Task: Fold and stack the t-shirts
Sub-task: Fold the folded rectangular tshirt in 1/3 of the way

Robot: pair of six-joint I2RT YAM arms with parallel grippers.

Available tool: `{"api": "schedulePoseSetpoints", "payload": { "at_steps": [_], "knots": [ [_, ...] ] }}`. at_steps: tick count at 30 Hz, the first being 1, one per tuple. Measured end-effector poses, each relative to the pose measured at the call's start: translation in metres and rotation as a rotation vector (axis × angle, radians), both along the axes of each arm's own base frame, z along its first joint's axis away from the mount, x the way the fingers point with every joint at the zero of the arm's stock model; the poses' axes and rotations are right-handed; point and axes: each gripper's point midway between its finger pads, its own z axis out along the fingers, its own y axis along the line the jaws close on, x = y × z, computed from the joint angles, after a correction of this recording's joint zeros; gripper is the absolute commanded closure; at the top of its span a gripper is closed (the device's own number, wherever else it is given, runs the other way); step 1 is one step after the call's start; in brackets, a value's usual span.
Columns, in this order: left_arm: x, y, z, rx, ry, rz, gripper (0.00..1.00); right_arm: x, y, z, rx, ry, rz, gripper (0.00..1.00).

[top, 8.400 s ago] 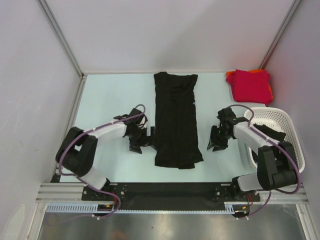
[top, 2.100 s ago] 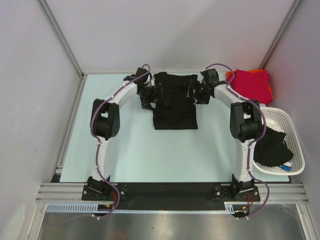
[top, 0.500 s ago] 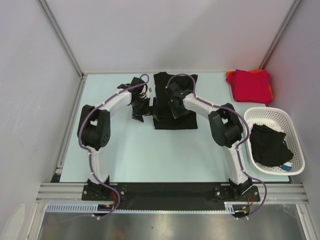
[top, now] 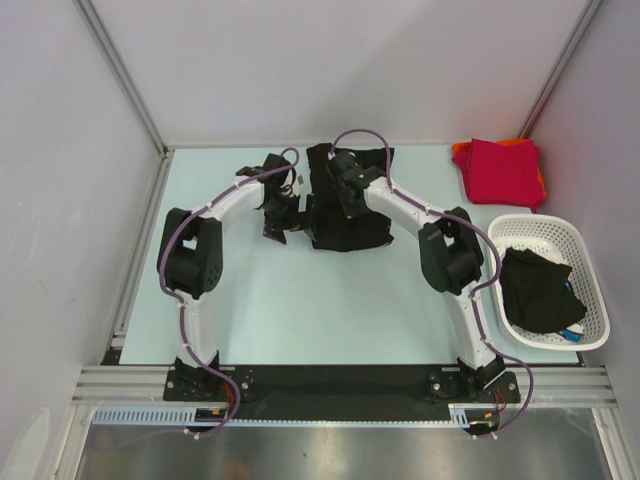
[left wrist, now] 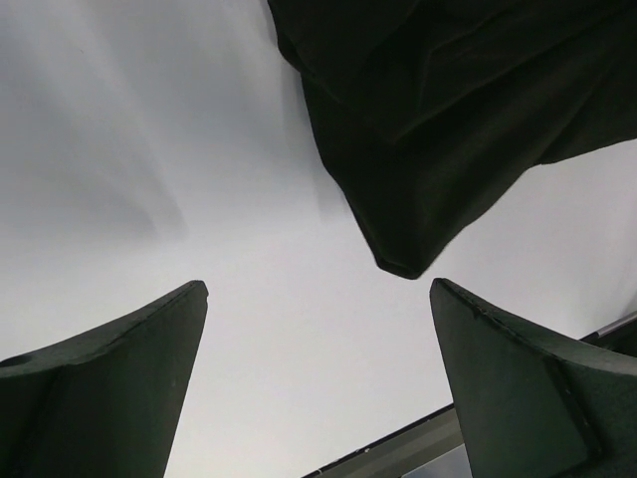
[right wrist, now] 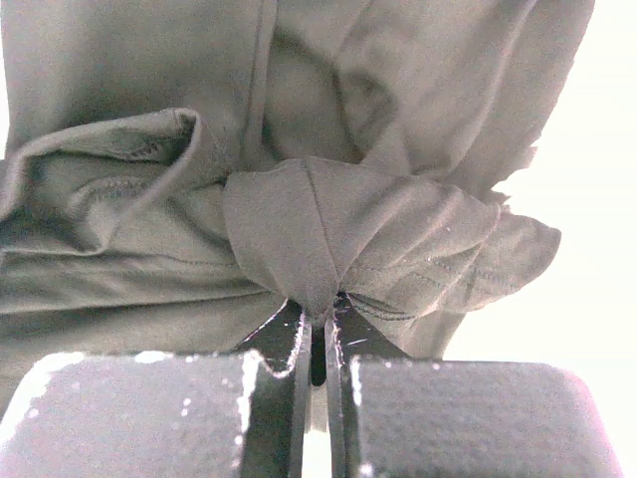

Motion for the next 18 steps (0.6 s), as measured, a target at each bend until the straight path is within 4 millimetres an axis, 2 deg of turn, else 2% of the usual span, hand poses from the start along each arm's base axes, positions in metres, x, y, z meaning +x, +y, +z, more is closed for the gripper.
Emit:
{"api": "schedulePoseSetpoints", "payload": {
  "at_steps": [3,4,6,7,9,10,16,18],
  "knots": [
    [-0.001,0.001,-0.002,0.009,0.008,-0.001,0.00,0.012,0.004,0.018,0.016,-0.051,-0.007,0.95],
    [0.000,0.001,-0.002,0.010,0.006,-0.004,0.00,0.015,0.005,0.022,0.022,-0.061,-0.008,0.89],
    [0.000,0.001,-0.002,0.011,0.006,-0.007,0.00,0.018,0.007,0.028,0.028,-0.074,-0.006,0.86],
    [0.001,0.001,-0.002,0.012,0.005,-0.010,0.00,0.019,0.007,0.030,0.027,-0.076,-0.003,0.61],
    [0.002,0.001,-0.001,0.012,0.002,-0.014,0.00,0.021,0.007,0.031,0.022,-0.075,-0.005,0.46],
    [0.002,0.001,-0.001,0.013,0.002,-0.014,0.00,0.021,0.006,0.031,0.017,-0.073,-0.008,0.34],
    [0.005,0.000,0.002,0.012,-0.006,-0.021,0.00,0.011,-0.010,0.022,-0.033,-0.013,-0.024,0.24],
    [0.006,0.000,0.004,0.012,-0.010,-0.021,0.00,0.005,-0.018,0.019,-0.055,0.019,-0.034,0.25]
  ]
}}
